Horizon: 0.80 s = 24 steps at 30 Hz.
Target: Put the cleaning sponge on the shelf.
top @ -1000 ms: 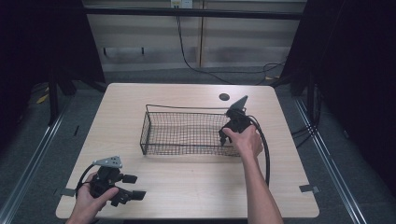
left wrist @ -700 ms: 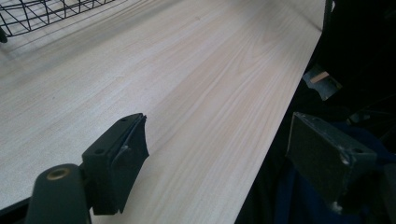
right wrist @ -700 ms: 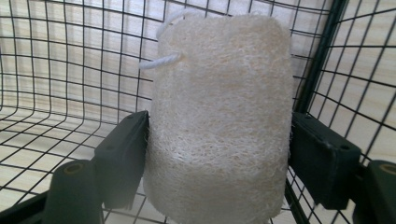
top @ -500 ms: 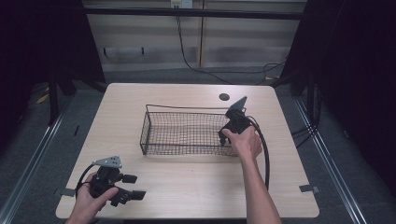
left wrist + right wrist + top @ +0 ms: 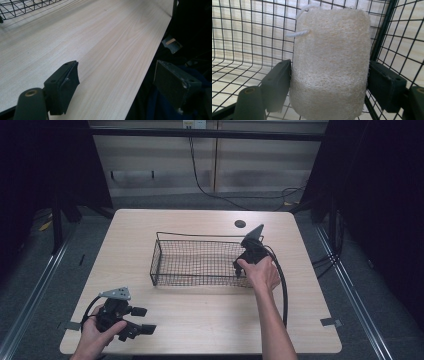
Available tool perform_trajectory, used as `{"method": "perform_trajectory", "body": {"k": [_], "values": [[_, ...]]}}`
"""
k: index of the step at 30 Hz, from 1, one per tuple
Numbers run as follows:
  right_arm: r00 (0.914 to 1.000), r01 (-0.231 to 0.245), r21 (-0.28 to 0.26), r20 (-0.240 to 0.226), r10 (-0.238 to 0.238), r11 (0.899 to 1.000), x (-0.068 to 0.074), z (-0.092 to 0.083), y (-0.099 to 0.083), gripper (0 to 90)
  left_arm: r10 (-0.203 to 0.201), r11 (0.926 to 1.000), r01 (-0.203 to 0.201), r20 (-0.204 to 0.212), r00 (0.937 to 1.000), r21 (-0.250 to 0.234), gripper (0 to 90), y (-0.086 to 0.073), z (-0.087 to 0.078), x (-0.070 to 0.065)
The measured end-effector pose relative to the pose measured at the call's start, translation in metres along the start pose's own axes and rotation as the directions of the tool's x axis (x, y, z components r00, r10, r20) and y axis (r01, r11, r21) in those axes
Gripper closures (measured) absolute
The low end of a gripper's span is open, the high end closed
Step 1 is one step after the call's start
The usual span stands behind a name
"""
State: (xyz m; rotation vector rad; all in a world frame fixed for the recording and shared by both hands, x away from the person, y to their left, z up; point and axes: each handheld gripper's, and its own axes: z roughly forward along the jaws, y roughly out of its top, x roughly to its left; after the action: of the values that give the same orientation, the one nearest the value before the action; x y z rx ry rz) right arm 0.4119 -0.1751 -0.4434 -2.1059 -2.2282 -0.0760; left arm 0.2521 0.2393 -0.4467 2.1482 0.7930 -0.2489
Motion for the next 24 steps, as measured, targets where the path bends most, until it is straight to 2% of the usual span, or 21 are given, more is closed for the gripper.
{"method": "perform_trajectory", "body": {"k": [5, 18, 20, 24], "values": [[1.0, 0.005, -0.003, 0.007, -0.005, 1.0, 0.001, 0.001, 0.001, 21.5, -0.002, 1.0, 0.002, -0.001, 1.0, -0.001, 19.7, 0.0, 0.0, 0.0], [0.9998, 0.017, -0.01, -0.014, -0.017, 1.0, 0.0, -0.003, 0.0, 15.8, 0.003, 1.0, -0.003, -0.002, 1.0, 0.007, 19.7, 0.0, 0.001, 0.0], [0.9997, 0.016, -0.03, -0.018, -0.016, 0.999, -0.001, -0.006, -0.001, 15.8, 0.003, 1.0, -0.003, -0.003, 1.0, 0.006, 19.7, 0.0, 0.001, 0.0], [0.9993, 0.022, -0.035, -0.029, -0.023, 0.999, -0.002, -0.01, -0.002, 15.7, 0.003, 1.0, -0.003, -0.003, 1.0, 0.004, 19.7, 0.0, 0.001, 0.0]]}}
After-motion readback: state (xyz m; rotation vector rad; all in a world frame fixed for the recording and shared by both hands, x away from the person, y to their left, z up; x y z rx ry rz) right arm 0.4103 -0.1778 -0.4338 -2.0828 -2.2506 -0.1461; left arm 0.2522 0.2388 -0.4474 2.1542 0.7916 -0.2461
